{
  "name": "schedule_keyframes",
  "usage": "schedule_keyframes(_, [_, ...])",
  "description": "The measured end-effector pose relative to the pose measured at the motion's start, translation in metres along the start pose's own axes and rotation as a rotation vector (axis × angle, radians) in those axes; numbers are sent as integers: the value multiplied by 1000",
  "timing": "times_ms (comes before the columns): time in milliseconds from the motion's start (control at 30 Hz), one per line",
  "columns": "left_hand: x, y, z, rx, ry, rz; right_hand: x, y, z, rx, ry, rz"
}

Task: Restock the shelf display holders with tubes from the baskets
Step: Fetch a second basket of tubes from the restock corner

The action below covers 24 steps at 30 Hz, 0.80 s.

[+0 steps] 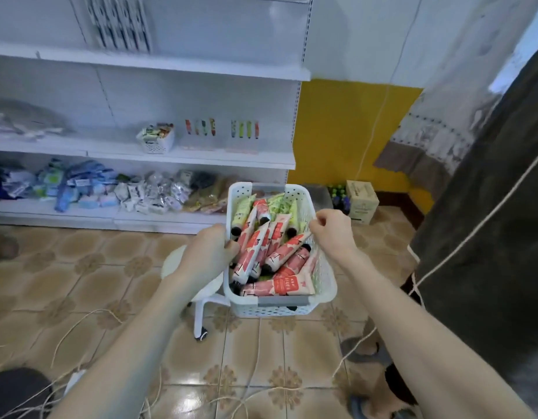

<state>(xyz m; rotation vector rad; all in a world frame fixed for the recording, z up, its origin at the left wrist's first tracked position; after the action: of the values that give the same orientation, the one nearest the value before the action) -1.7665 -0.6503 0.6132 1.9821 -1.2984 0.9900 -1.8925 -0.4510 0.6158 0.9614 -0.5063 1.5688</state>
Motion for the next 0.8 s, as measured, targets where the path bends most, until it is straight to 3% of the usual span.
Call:
schedule_keyframes(433, [-13, 240, 21, 33, -96, -1, -66, 241, 14, 49, 45, 22])
schedule_keyframes(800, [-15, 450, 55, -17, -69, 32, -134, 423, 24, -32, 63, -20])
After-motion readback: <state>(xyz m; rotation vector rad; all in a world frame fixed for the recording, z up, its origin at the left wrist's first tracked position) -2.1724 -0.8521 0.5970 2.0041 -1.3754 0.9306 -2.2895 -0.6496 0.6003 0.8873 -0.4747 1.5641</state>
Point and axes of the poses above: each hand's wrist, its own y-axis towards the middle knuckle, its own x-axis out of the back of the hand, z = x × y, the point moved 10 cm from there along y, towards the middle knuckle, and after that the axes turned 5 degrees about -y, right-handed, at the moved point
